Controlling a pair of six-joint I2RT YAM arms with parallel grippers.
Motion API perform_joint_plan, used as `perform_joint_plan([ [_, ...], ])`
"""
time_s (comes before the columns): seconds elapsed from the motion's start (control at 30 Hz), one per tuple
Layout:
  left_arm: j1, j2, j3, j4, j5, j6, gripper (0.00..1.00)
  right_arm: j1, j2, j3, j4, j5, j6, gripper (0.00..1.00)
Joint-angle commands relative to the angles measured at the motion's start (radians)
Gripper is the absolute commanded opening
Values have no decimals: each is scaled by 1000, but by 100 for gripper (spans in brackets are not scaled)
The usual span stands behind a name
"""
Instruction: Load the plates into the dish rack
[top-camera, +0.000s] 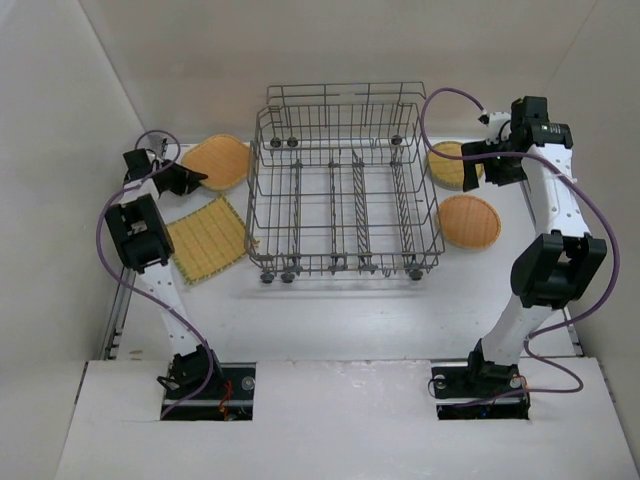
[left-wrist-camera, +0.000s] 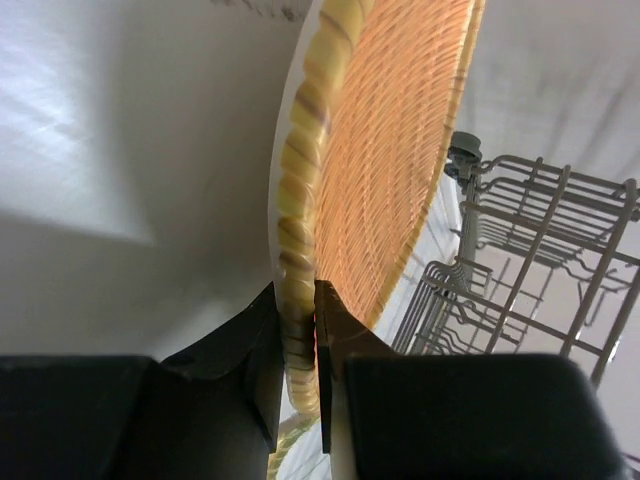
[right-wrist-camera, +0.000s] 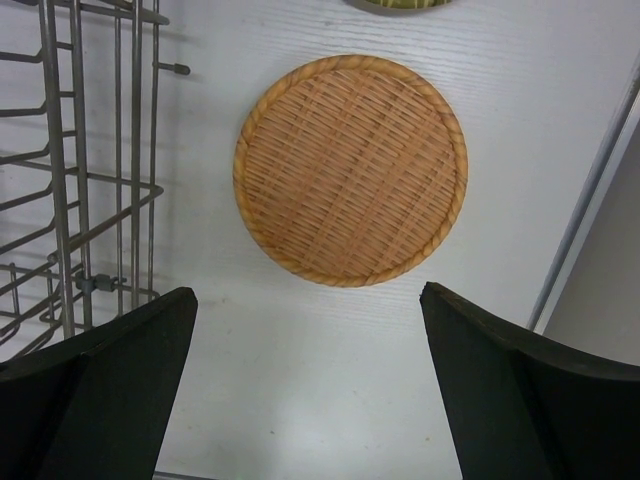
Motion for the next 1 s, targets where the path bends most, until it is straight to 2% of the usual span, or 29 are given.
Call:
perform_joint_plan([
  [0.0,55,-179,-31,-49,-146,115,0,10,2,44,10,-35,7,100],
  [0.37,82,-427,-82,-184,-362,402,0,11,-6,10,60,-129,36,100],
  [0.53,36,-524,-111,-247,-476,578,0,8,-20,-22,91,-169,36,100],
  [0.7,-30,-628,-166,-244,-571,761,0,7,-43,-68,128,-198,33,100],
  [0.97,-72,-731,-135,-280,-675,834,0,5,-93,-171,205,-238,29,100],
])
